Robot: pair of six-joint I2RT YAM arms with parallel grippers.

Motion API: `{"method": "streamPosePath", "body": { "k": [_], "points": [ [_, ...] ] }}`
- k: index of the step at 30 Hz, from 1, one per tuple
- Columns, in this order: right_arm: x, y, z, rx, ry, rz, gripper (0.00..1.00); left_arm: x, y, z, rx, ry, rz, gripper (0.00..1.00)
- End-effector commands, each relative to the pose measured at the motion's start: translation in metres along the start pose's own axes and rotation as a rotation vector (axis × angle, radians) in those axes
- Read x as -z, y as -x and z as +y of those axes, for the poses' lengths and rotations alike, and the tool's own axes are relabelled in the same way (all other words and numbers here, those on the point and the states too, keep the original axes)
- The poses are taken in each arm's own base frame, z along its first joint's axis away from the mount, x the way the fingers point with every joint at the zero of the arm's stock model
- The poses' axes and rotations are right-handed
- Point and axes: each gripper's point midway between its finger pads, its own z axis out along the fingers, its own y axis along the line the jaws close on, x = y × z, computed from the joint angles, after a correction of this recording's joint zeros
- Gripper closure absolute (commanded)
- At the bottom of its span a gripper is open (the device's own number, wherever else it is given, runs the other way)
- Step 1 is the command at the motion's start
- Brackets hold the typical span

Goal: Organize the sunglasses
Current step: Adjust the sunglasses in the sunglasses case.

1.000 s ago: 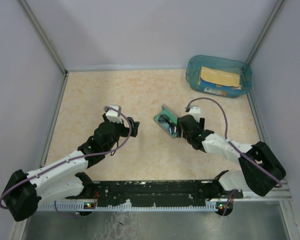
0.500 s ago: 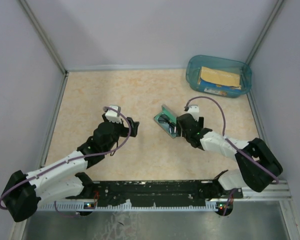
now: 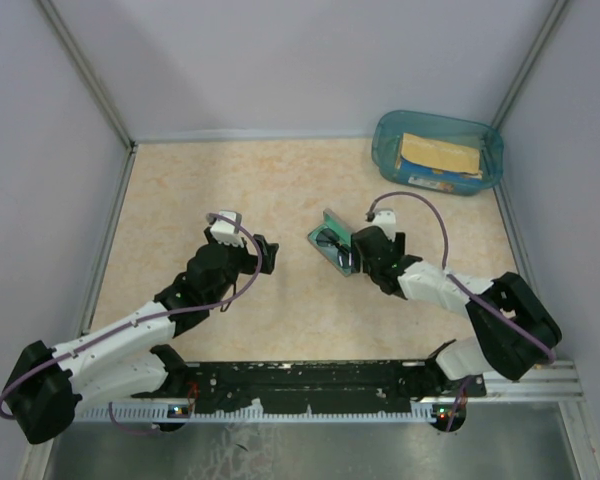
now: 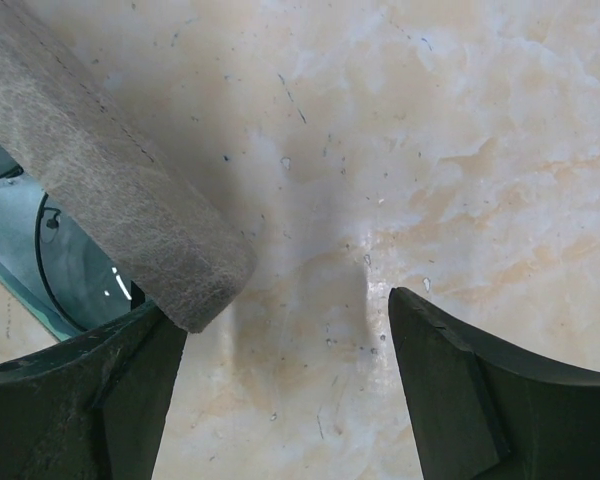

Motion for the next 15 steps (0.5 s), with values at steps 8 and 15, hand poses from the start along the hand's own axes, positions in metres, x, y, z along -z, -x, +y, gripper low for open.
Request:
{"method": "streamPosePath", "body": {
  "k": [8, 15],
  "points": [
    [-0.0046, 0.0350, 0.0168, -0.030, 0.047, -0.078, 0.20, 0.0007, 0.0058, 0.0023, 0.000, 0.007, -0.025, 0.00],
    [-0.0036, 0.0372, 0.0170, -0.035, 0.049, -0.085, 0.20, 0.0008, 0.0064, 0.0026, -0.002, 0.008, -0.027, 0.00]
  ]
}}
